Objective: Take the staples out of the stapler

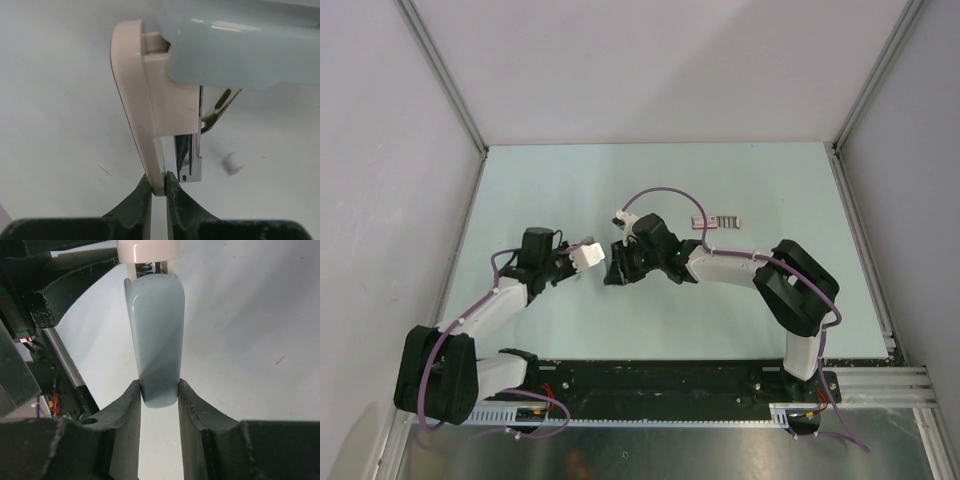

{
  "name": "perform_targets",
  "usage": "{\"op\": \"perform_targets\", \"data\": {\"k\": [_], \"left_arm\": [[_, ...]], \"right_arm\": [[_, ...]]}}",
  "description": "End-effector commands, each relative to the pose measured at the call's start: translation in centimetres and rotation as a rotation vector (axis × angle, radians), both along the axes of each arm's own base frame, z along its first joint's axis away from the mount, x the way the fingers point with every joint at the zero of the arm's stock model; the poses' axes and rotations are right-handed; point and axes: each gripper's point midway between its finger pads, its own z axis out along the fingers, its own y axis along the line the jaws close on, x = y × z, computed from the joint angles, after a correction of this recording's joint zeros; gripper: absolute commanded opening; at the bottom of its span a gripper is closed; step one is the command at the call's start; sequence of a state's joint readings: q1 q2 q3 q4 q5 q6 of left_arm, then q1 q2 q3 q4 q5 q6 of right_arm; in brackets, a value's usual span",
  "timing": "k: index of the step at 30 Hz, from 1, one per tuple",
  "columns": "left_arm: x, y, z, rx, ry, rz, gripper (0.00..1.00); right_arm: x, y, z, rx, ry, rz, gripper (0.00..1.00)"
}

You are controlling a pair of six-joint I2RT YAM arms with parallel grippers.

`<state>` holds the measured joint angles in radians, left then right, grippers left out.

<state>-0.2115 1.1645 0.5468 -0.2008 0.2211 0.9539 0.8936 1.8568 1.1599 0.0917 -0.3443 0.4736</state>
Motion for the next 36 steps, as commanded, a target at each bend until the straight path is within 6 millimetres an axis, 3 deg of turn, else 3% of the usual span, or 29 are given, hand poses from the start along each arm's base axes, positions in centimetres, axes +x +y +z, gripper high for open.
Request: {"op": "perform_targets", "data": {"k": [1, 6, 10, 11, 16, 18, 23, 28, 36], "left_arm": [[1.3, 0.6, 0.5, 0.108, -0.119, -0.003, 0.06], [1.5, 0.9, 0.7, 0.167, -0.239, -0.015, 0.06], [1.7, 0.6, 1.4, 0.107, -0.216, 0.049, 0.1], [1.4, 0.2, 1.5, 0.068, -0.169, 0.066, 0.16], [-1.0, -3.2, 4.1, -0.199, 0.054, 0.099, 0.75], [-2.0, -4.2, 5.9, -0.298, 0.087, 0.095, 0.87], [-1.6, -3.0, 10.3, -0.461, 0.064, 0.194, 0.94], [1.2, 1.9, 14.6, -0.641, 0.035, 0.448, 0.98], [2.2, 4.8, 16.0, -0.724, 0.033, 0.62, 0.99]], "right_arm": [[2.8, -0.8, 2.8, 0.002, -0.166, -0.049, 0.0], [3.2, -0.1, 3.9, 0.046, -0.198, -0.046, 0.0], [3.5, 0.8, 4.3, 0.072, -0.181, -0.071, 0.0], [3.5, 1.1, 4.6, 0.082, -0.177, -0.08, 0.0], [3.9, 3.3, 5.3, 0.093, -0.177, -0.132, 0.0], [4.5, 3.7, 5.3, 0.081, -0.174, -0.157, 0.0], [5.8, 3.8, 5.1, 0.02, -0.187, -0.208, 0.0], [6.1, 3.8, 2.2, -0.212, -0.194, -0.219, 0.0], [3.9, 6.9, -0.9, -0.402, -0.191, -0.162, 0.0]]}}
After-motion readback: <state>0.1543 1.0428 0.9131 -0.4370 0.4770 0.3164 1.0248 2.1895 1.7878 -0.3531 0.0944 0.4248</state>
